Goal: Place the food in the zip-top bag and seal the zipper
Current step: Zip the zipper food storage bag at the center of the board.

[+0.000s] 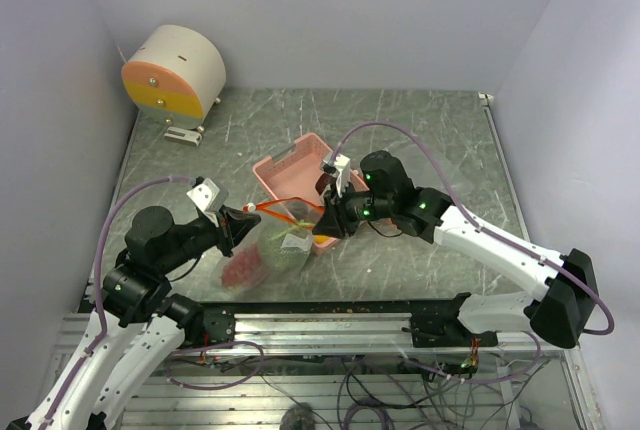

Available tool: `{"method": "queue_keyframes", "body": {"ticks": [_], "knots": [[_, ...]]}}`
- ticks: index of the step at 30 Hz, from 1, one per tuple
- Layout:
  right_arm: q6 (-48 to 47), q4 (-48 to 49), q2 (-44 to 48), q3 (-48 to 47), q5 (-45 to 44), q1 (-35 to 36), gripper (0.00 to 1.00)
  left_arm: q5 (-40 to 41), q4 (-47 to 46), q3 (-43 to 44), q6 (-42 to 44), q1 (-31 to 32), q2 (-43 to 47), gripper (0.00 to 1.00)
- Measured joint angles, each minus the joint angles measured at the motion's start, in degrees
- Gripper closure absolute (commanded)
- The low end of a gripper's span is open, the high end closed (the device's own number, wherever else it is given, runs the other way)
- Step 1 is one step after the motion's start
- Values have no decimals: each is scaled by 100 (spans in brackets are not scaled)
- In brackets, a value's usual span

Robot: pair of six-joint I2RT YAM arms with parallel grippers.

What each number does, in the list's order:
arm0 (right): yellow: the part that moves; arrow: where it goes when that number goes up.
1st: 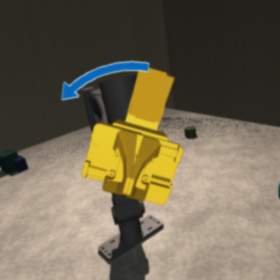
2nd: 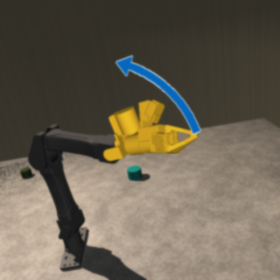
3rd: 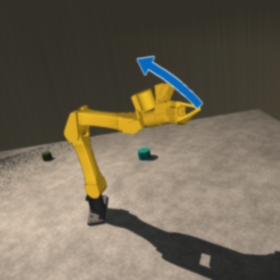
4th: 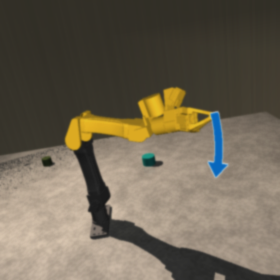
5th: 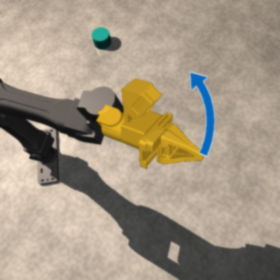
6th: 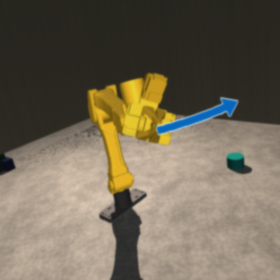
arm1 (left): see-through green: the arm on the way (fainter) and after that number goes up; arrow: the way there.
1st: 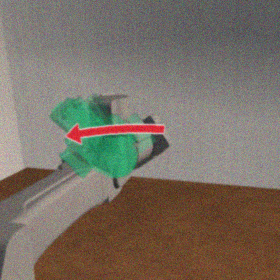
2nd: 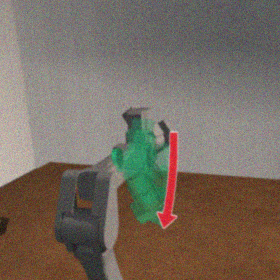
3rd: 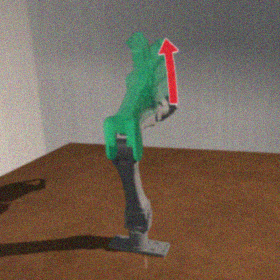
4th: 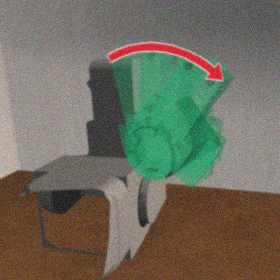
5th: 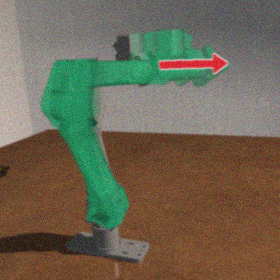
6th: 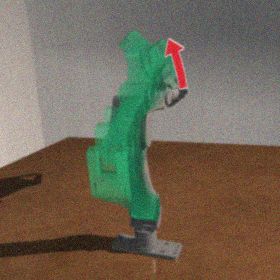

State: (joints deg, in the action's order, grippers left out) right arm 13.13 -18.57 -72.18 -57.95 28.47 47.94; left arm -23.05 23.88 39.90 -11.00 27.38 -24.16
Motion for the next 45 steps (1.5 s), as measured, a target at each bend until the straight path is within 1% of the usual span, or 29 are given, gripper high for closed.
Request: {"method": "queue_keyframes", "body": {"ticks": [5, 9, 14, 24, 29, 33, 36, 37, 39, 42, 44, 45], "knots": [[-31, -13, 42, 0, -267, 0, 90, 0, 2, 0, 2, 0, 0, 93], [-37, 24, 258, 0, -433, 0, 90, -2, 0, 0, 2, 0, 0, 93], [-85, 328, 275, -61, -304, 0, 89, -11, -4, 0, 2, 0, 0, 93], [-264, 1121, -643, -208, 837, -15, 89, -26, 20, 0, 7, 0, 0, 93], [-20, 1740, -949, -208, 1451, -9, 89, -35, 13, 0, 4, 0, -13, 93], [146, 2179, -1150, -208, 1794, 160, 86, -57, -7, 0, 4, 0, -68, 93], [118, 2210, -1316, -339, 1851, 459, 81, -70, -13, 0, 4, 0, -125, 93], [96, 2197, -1384, -402, 1843, 540, 76, -72, -15, 0, 2, 0, -151, 93], [48, 2135, -1488, -485, 1731, 673, 62, -74, -26, 0, 2, 0, -177, 93], [2, 1941, -1478, -490, 1270, 680, 41, -74, -44, 0, 2, 0, -181, 93], [-7, 1821, -1366, -457, 861, 599, 35, -74, -46, 0, 2, 0, -181, 93], [2, 1781, -1266, -422, 671, 549, 34, -74, -46, 0, 2, 0, -179, 93]]}}
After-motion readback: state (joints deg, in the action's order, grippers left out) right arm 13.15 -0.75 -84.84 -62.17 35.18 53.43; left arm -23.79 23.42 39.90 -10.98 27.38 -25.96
